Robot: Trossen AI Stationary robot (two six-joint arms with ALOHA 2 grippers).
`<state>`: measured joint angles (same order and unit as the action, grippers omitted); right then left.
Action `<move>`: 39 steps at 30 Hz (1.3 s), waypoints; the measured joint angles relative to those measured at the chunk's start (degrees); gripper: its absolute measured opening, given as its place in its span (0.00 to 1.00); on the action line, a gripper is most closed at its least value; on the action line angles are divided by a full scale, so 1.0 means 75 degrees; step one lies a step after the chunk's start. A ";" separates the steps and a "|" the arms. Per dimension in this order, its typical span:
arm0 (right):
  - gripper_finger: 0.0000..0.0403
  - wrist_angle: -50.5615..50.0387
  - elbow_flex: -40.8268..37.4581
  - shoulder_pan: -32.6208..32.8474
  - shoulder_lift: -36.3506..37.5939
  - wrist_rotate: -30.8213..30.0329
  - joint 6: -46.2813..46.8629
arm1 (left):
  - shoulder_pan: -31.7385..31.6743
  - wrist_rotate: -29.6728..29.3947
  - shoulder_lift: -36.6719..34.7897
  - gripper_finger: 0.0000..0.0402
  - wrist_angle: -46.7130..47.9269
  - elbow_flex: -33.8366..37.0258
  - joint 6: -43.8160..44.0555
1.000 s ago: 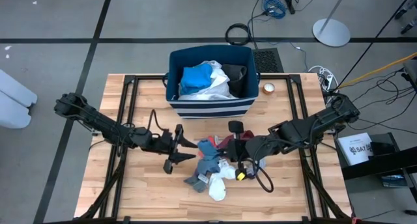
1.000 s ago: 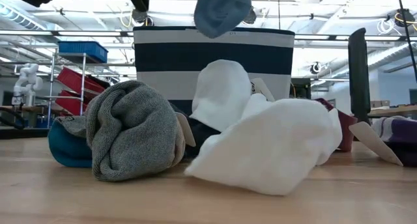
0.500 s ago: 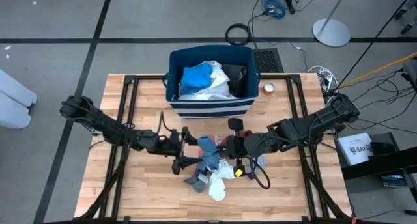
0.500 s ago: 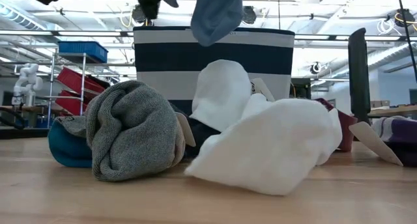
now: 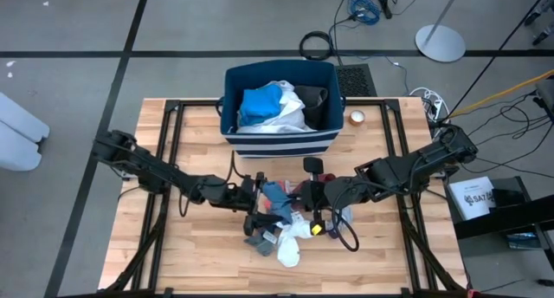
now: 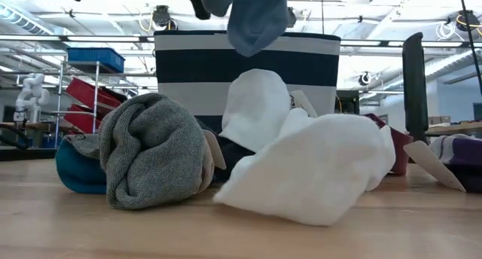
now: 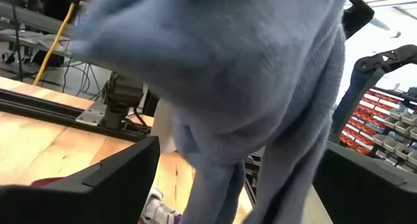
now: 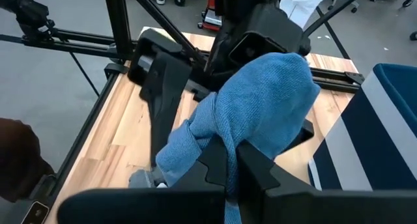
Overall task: Sort clothes
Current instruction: Move the blue pair of socks to the center of the table
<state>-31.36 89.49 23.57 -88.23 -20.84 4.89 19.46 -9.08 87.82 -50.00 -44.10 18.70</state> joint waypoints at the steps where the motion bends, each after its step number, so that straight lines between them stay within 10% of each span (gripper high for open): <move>1: 0.00 0.0000 0.0000 -0.0002 -0.0001 0.0028 0.0014 | 0.0000 -0.0001 0.0072 0.94 -0.0006 -0.0072 -0.0023; 8: 0.00 -0.0014 -0.0003 0.0015 -0.0162 0.0421 0.0203 | 0.0000 -0.0016 0.0205 0.80 0.0015 -0.0235 -0.0187; 17: 0.10 -0.0028 -0.0003 0.0018 -0.0198 0.0432 0.0242 | -0.0086 -0.0225 0.0196 0.06 0.0274 -0.0235 -0.0133; 30: 0.58 -0.0890 -0.0003 0.0021 0.0337 0.0371 0.0585 | -0.0087 -0.0254 0.0194 0.04 0.0201 -0.0235 -0.0128; 39: 0.66 -0.3109 -0.0003 0.0439 0.1124 -0.0759 0.2358 | -0.0087 -0.0251 0.0194 0.04 0.0202 -0.0232 0.0072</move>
<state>-54.68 89.47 26.86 -79.80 -26.53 22.57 18.81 -10.96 89.27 -48.48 -45.84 19.25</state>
